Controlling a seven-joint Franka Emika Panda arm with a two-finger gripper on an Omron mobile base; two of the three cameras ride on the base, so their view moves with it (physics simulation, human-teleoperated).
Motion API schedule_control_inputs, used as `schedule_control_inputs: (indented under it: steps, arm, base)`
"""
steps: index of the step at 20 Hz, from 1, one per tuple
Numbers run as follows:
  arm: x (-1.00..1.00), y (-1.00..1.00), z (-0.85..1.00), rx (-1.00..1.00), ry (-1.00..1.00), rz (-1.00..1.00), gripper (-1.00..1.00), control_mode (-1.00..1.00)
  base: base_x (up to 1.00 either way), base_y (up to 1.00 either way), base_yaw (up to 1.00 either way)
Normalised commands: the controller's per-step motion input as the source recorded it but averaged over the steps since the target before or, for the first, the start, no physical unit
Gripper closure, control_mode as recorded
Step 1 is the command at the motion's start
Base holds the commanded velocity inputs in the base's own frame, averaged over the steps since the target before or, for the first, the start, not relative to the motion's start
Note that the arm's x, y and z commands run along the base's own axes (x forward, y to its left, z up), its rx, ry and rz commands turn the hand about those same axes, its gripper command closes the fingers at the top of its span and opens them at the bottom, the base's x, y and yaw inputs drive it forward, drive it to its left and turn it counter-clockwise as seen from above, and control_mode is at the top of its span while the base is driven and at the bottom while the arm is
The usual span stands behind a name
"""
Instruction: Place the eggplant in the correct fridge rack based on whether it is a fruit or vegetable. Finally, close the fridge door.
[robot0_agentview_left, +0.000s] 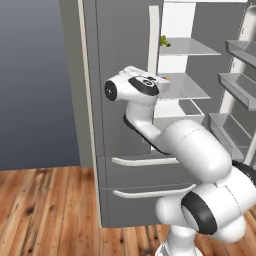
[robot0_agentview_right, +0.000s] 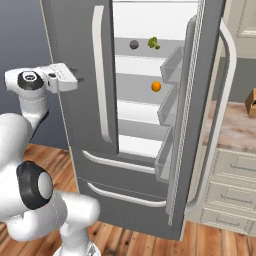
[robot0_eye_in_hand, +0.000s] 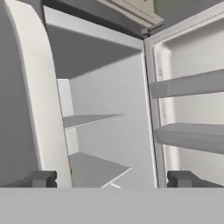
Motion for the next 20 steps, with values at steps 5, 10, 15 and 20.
schedule_control_inputs:
  steps: [5, 10, 15, 20]
  arm:
    - [-1.00, -0.43, 0.07, 0.11, 0.19, 0.25, -1.00, -1.00]
    - [-1.00, -0.71, -0.03, 0.14, 0.14, 0.32, -1.00, -1.00]
    - [-1.00, -0.60, -0.15, 0.11, 0.08, 0.32, -1.00, -1.00]
    - [-1.00, -0.03, -0.09, 0.04, 0.03, 0.09, -1.00, -1.00]
  base:
    - [0.00, 0.00, 0.00]
    - [0.00, 0.00, 0.00]
    - [0.00, 0.00, 0.00]
    - [0.00, 0.00, 0.00]
